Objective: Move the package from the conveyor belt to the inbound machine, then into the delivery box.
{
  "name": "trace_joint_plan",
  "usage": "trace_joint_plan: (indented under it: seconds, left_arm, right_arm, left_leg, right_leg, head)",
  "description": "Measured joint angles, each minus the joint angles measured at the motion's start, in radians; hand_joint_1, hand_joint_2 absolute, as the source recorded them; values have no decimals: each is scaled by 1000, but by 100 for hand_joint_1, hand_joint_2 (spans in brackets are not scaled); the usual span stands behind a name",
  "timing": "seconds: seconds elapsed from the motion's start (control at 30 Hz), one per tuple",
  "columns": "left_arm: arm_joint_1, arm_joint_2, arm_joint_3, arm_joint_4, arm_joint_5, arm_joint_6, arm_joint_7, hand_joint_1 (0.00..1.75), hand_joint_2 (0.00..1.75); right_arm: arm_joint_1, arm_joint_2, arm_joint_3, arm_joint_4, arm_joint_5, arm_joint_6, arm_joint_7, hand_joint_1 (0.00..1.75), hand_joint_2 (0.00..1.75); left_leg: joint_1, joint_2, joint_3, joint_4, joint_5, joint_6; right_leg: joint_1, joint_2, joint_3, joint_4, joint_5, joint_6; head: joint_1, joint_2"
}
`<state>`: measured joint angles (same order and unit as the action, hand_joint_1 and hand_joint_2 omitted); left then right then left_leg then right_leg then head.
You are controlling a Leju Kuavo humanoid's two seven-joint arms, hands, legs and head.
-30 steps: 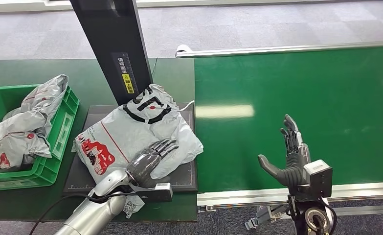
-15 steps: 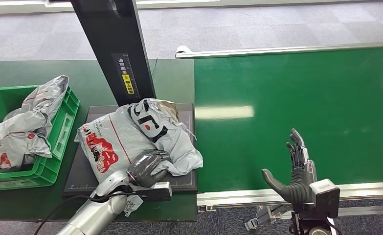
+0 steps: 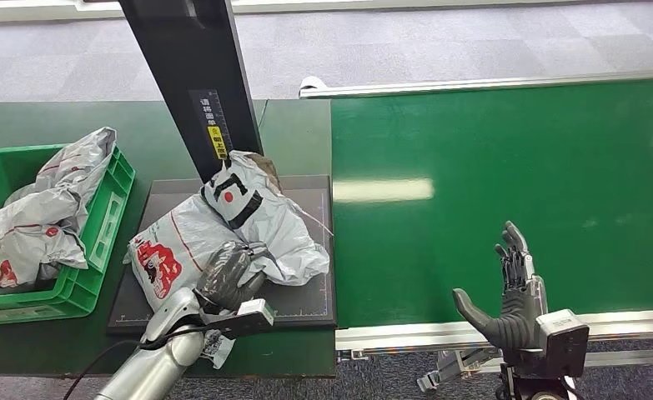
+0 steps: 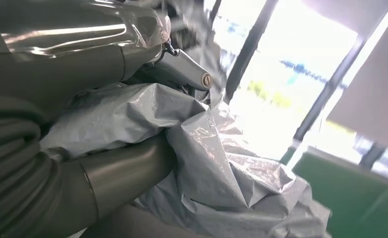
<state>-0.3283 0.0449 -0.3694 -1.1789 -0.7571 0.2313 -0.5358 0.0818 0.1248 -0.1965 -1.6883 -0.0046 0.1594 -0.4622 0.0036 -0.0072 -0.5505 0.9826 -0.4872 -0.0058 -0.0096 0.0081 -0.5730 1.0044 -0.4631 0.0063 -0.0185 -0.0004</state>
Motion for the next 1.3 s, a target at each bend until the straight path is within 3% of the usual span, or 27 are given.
trace_joint_plan:
  seconds: [0.23, 0.43, 0.63, 0.77, 0.93, 1.3]
  left_arm:
    - [19, 50, 107, -288, -17, 126, -22, 175, 175]
    - [-5, 115, 174, -436, -51, 232, -27, 175, 175]
    - [-35, 178, 300, -527, -21, 317, -9, 175, 175]
    - [-78, 217, 395, -515, -28, 349, 12, 175, 175]
    - [-199, 263, 492, -409, -41, 334, 52, 175, 175]
    - [-398, 348, 598, -127, -45, 338, 88, 175, 175]
  right_arm:
    - [27, 18, -26, -33, -1, -12, 0, 0, 175]
    - [61, 29, -44, -47, -9, -19, -14, 0, 175]
    - [69, 31, -51, -47, -22, -26, -20, 0, 175]
    - [73, 32, -51, -47, -33, -40, -34, 0, 175]
    - [74, 32, -52, -47, -37, -48, -37, 0, 175]
    - [67, 32, -52, -43, -48, -60, -36, 0, 175]
  left_leg:
    - [0, 0, -2, 0, 0, 0]
    - [0, 1, -2, 0, 0, 0]
    - [0, 2, -2, 0, 0, 0]
    - [0, 2, -2, 0, 0, 0]
    - [0, 2, -2, 0, 0, 0]
    - [0, 2, -3, 0, 1, 0]
  right_leg:
    - [0, 0, -2, 0, 0, 0]
    - [0, 0, -2, 0, 0, 0]
    - [0, 1, -3, 0, 0, 0]
    - [1, 1, -3, 0, 0, 0]
    - [0, 2, -3, 0, 0, 0]
    - [1, 2, -5, 1, 0, 0]
  head:
    - [0, 0]
    - [0, 0]
    - [0, 0]
    - [0, 0]
    - [0, 0]
    - [0, 0]
